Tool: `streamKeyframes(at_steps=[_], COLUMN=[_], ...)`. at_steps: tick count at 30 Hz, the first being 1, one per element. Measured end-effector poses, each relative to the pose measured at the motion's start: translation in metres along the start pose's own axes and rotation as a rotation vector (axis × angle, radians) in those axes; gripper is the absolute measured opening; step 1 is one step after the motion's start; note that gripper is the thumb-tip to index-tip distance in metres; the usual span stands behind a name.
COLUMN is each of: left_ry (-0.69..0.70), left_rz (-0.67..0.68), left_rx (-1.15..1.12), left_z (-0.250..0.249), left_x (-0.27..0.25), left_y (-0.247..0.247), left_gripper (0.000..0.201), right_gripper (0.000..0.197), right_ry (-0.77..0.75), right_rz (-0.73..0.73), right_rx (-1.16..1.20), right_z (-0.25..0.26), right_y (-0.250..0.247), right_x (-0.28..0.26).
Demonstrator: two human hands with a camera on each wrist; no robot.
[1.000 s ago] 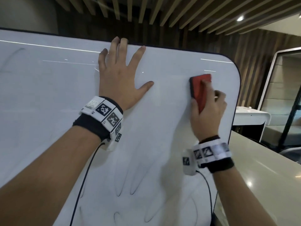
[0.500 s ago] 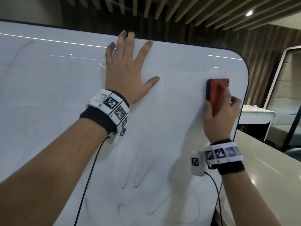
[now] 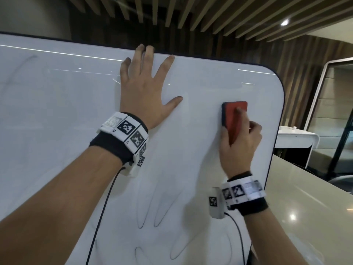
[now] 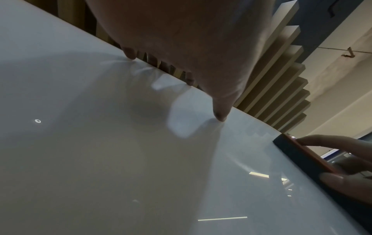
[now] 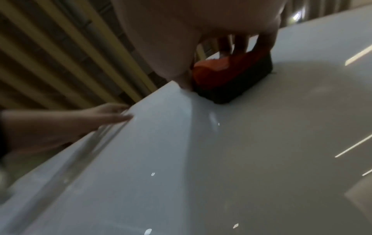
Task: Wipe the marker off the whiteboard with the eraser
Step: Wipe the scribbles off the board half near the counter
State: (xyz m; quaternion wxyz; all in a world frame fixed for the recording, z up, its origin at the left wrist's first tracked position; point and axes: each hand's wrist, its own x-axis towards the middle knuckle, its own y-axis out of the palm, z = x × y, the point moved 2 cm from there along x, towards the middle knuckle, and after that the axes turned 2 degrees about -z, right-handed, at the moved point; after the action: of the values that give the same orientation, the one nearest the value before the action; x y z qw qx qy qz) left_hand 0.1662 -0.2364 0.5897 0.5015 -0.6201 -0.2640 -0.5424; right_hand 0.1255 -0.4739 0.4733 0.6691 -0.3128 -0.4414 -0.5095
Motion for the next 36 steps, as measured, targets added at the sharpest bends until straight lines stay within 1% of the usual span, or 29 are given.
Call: streamKeyframes(at_steps=[1,2,4,5,6,7,8,9,12,13,14,15,16,19,20,21,22,23,25,27,28,29,30,31,32,34,35,36], left_ry=[0.001,0.002,0.005,0.005,0.005,0.009,0.015,0.022,0.033,0.034,0.037,0.041,0.046,0.071,0.087,0.103,0.114,0.117,0.095,0.009,-0.053,-0.117,-0.176,-0.222,-0.251,-0.249,-0.228,-0.207], left_rz=[0.0,0.0,0.004,0.007,0.01,0.009,0.003,-0.004,0.011,0.018,0.023,0.03,0.037,0.073,0.095,0.116,0.13,0.131,0.089,0.017,-0.014,-0.037,-0.055,-0.069,-0.074,-0.051,-0.024,0.0], left_rx=[0.002,0.008,0.019,0.022,0.022,0.02,0.016,0.014,0.024,0.026,0.024,0.019,0.014,0.004,-0.01,-0.04,-0.088,-0.138,-0.191,-0.177,-0.162,-0.148,-0.134,-0.123,-0.112,-0.067,-0.03,0.008], left_z=[0.0,0.0,0.0,0.0,0.001,0.001,0.002,0.002,0.004,0.004,0.004,0.005,0.005,0.01,0.013,0.017,0.022,0.028,0.045,0.067,0.079,0.092,0.103,0.112,0.12,0.13,0.132,0.134], left_x=[0.0,0.0,0.001,0.0,0.0,0.0,0.0,0.0,0.0,0.0,0.0,-0.001,-0.002,-0.001,-0.001,-0.002,-0.006,-0.012,-0.033,-0.06,-0.074,-0.086,-0.097,-0.106,-0.114,-0.123,-0.126,-0.128], left_y=[0.0,0.0,0.0,0.0,0.0,0.0,-0.001,-0.001,-0.004,-0.004,-0.004,-0.004,-0.004,-0.009,-0.013,-0.018,-0.023,-0.028,-0.035,-0.036,-0.036,-0.034,-0.033,-0.031,-0.029,-0.025,-0.023,-0.022], left_gripper=[0.085,0.085,0.085,0.085,0.085,0.085,0.085,0.085,0.086,0.086,0.087,0.087,0.087,0.087,0.085,0.082,0.076,0.069,0.06,0.057,0.056,0.057,0.057,0.058,0.059,0.063,0.066,0.069], right_gripper=[0.059,0.06,0.057,0.053,0.05,0.048,0.049,0.051,0.056,0.057,0.056,0.056,0.054,0.051,0.051,0.051,0.05,0.049,0.05,0.053,0.052,0.052,0.051,0.05,0.049,0.049,0.049,0.049], right_ry=[-0.044,-0.159,-0.519,-0.676,-0.769,-0.789,-0.744,-0.648,-0.273,-0.182,-0.141,-0.17,-0.267,-0.721,-0.815,-0.86,-0.853,-0.806,-0.622,-0.43,-0.366,-0.324,-0.307,-0.331,-0.404,-0.651,-0.785,-0.898], right_rz=[0.009,0.072,0.302,0.411,0.483,0.505,0.475,0.412,0.187,0.142,0.119,0.135,0.191,0.47,0.547,0.588,0.59,0.558,0.417,0.282,0.231,0.204,0.2,0.225,0.285,0.475,0.576,0.66], right_rx=[-0.014,-0.023,-0.061,-0.089,-0.107,-0.105,-0.087,-0.06,0.011,0.022,0.011,-0.011,-0.027,-0.081,-0.087,-0.082,-0.075,-0.069,-0.067,-0.051,-0.048,-0.05,-0.052,-0.051,-0.043,-0.036,-0.038,-0.04], right_z=[0.01,0.021,0.038,0.039,0.036,0.033,0.032,0.032,0.029,0.031,0.037,0.044,0.052,0.053,0.046,0.042,0.041,0.045,0.058,0.074,0.081,0.088,0.095,0.1,0.103,0.1,0.094,0.087], right_y=[0.007,0.013,0.022,0.021,0.018,0.016,0.015,0.014,0.008,0.01,0.013,0.017,0.021,0.025,0.022,0.018,0.015,0.014,0.015,0.019,0.024,0.029,0.034,0.038,0.042,0.045,0.044,0.042], right_x=[-0.013,-0.035,-0.093,-0.113,-0.116,-0.104,-0.086,-0.065,-0.007,-0.004,-0.012,-0.028,-0.053,-0.135,-0.145,-0.141,-0.128,-0.11,-0.064,-0.019,-0.006,-0.005,-0.014,-0.035,-0.065,-0.135,-0.161,-0.171])
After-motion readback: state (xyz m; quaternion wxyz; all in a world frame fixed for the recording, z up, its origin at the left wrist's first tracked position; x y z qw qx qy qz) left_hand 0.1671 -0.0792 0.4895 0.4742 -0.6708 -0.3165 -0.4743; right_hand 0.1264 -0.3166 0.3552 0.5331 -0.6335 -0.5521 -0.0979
